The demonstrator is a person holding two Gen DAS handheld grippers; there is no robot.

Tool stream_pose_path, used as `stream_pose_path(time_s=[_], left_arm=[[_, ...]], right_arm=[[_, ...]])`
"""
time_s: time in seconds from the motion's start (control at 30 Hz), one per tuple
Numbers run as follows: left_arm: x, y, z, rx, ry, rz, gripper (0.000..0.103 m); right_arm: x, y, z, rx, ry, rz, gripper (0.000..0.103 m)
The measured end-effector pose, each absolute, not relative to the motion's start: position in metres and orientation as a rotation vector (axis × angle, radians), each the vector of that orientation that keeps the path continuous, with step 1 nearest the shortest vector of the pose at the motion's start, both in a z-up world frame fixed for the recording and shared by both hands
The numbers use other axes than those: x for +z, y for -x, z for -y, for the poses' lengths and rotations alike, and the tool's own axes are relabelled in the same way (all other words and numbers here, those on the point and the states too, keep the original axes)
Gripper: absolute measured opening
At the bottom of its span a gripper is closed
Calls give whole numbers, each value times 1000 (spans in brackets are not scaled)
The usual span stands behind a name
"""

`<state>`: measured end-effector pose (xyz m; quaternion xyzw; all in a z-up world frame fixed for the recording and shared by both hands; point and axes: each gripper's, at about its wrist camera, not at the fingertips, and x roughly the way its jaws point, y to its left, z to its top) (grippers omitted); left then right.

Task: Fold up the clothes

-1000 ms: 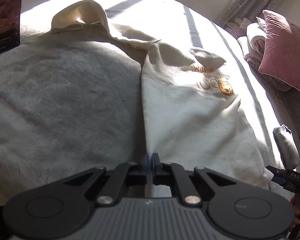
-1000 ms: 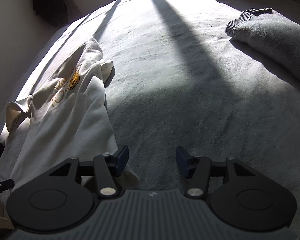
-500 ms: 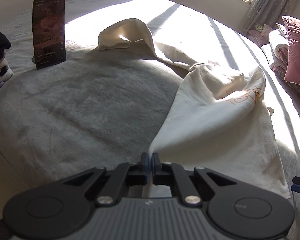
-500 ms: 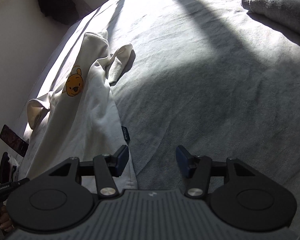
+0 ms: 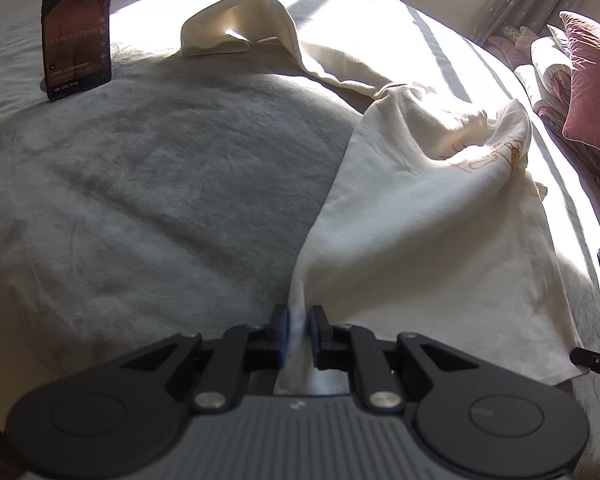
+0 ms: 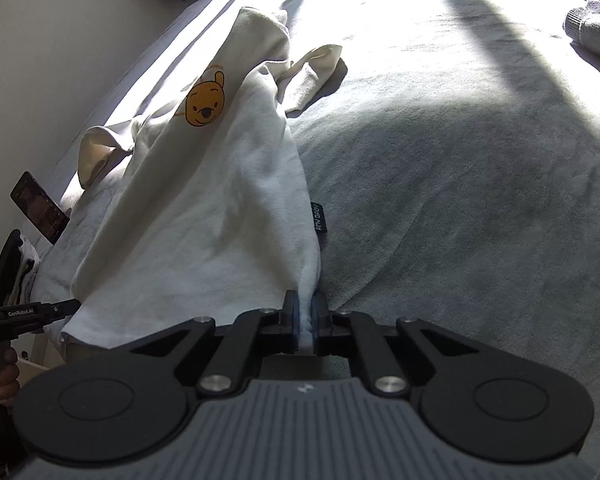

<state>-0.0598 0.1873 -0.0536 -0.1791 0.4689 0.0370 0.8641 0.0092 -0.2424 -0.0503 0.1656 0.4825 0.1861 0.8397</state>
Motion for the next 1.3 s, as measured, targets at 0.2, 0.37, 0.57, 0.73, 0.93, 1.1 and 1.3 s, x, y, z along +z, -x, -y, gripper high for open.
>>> stream_pose_path(time_s=[0.2, 0.37, 0.57, 0.73, 0.93, 1.1, 1.3], left_arm=[[-33, 67, -191, -46, 378, -994, 4], [-40, 64, -174, -97, 228, -1082, 4], [-58, 56, -157, -92, 96, -1105, 4], [-56, 58, -163, -124, 105, -1095, 7], [-35, 52, -173, -164, 177, -1057, 64], [-20, 21, -161, -172, 195, -1010, 64], [-19, -33, -133, -222, 239, -958, 62]], right_arm=[[-16, 22, 260, 446, -363, -966, 8], [-15, 37, 262, 435, -307, -1001, 8], [-52, 29, 247, 380, -200, -1113, 8], [-51, 28, 240, 404, -132, -1110, 12], [-37, 17, 249, 415, -185, -1072, 58], [-26, -7, 256, 357, -288, -1025, 58], [-31, -35, 255, 297, -394, -1005, 58]])
